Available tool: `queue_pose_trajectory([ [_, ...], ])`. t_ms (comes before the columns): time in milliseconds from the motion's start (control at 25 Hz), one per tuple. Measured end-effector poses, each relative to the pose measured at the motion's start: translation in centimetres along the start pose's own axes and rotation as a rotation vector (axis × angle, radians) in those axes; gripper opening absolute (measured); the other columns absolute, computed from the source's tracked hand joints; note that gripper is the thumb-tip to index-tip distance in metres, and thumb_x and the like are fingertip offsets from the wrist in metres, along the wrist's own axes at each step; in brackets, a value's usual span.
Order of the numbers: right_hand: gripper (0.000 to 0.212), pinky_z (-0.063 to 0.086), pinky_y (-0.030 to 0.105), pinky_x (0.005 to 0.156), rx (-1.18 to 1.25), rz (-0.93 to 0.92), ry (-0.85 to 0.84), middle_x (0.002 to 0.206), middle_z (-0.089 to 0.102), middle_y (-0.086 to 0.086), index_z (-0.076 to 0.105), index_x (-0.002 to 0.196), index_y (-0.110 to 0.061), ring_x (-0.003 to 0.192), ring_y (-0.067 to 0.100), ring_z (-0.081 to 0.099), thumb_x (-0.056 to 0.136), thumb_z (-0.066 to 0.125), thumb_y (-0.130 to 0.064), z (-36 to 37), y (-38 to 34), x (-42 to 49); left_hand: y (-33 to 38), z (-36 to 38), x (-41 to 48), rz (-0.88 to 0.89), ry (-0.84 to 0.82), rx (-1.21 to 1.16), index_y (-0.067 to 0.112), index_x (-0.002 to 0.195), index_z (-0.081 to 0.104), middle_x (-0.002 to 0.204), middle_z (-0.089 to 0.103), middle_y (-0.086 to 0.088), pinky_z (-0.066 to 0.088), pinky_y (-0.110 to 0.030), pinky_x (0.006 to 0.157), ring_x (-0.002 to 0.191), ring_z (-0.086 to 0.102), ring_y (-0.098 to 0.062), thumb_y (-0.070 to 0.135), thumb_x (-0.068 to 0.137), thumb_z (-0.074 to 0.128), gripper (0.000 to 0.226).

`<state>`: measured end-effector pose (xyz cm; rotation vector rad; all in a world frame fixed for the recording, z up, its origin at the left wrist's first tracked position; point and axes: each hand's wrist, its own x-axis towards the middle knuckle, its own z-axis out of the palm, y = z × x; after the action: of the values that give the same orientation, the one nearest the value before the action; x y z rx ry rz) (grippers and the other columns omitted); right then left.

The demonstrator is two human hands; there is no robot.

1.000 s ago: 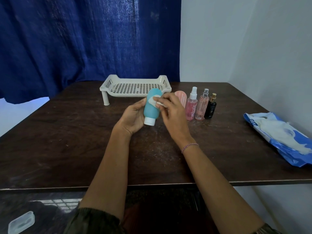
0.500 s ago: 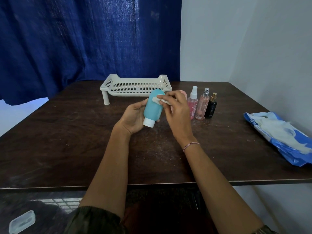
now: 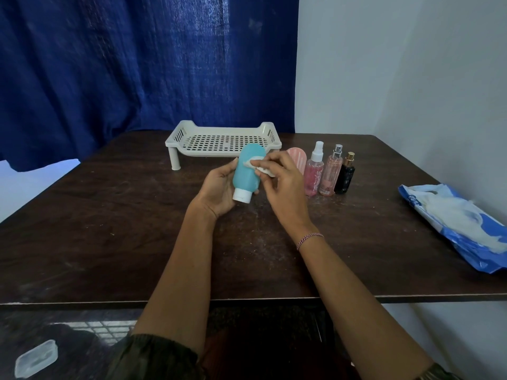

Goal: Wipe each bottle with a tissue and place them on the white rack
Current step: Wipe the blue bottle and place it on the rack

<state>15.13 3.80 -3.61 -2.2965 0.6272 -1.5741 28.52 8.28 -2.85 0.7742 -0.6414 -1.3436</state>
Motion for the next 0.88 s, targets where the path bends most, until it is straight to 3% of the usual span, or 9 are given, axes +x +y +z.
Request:
queue_pose_trajectory([
  [160, 0.026, 0.048, 0.021, 0.091, 0.020, -0.047, -0.092, 0.103, 0.059, 0.007, 0.068, 0.107, -0.007, 0.102, 0.011, 0.053, 0.082, 0.064, 0.001, 0.4, -0.4, -0.2, 0.3, -0.3, 0.0, 0.072, 0.043, -0.148, 0.003, 0.131, 0.048, 0.113, 0.063, -0.015, 0.050, -0.035, 0.088, 0.098, 0.062, -0.021, 0.028, 0.101, 0.032, 0.042],
  [400, 0.023, 0.050, 0.021, 0.084, 0.036, -0.093, -0.146, 0.098, 0.060, 0.007, 0.070, 0.102, -0.008, 0.095, 0.010, 0.055, 0.080, 0.068, 0.000, 0.4, -0.3, -0.3, 0.4, -0.3, -0.3, 0.096, 0.055, -0.202, 0.005, 0.119, 0.056, 0.104, 0.066, -0.013, 0.055, -0.032, 0.080, 0.091, 0.065, -0.019, 0.029, 0.101, 0.032, 0.038],
  [560, 0.024, 0.049, 0.022, 0.088, 0.042, -0.057, -0.056, 0.099, 0.059, 0.010, 0.069, 0.103, -0.005, 0.099, 0.012, 0.053, 0.081, 0.064, 0.004, 0.1, -0.4, -0.1, 0.4, 0.0, -0.6, 0.006, 0.001, -0.124, 0.008, 0.131, 0.049, 0.109, 0.065, -0.011, 0.052, -0.032, 0.073, 0.087, 0.063, -0.018, 0.030, 0.100, 0.031, 0.042],
  [760, 0.020, 0.043, 0.010, 0.088, 0.059, 0.049, 0.121, 0.103, 0.059, 0.008, 0.068, 0.103, -0.005, 0.100, 0.004, 0.050, 0.084, 0.064, -0.001, -0.6, -0.2, 0.4, 0.1, 0.2, -0.8, -0.065, -0.031, 0.007, 0.010, 0.129, 0.050, 0.101, 0.065, -0.009, 0.054, -0.031, 0.062, 0.081, 0.063, -0.018, 0.029, 0.100, 0.033, 0.039],
  [880, 0.020, 0.050, 0.020, 0.087, 0.071, 0.122, 0.203, 0.106, 0.061, 0.007, 0.068, 0.104, -0.007, 0.102, 0.011, 0.055, 0.085, 0.063, -0.004, -0.8, 0.1, 0.5, 0.0, 0.4, -1.0, -0.089, -0.055, 0.044, 0.009, 0.122, 0.053, 0.099, 0.067, -0.010, 0.055, -0.032, 0.062, 0.083, 0.064, -0.020, 0.027, 0.099, 0.034, 0.035],
])
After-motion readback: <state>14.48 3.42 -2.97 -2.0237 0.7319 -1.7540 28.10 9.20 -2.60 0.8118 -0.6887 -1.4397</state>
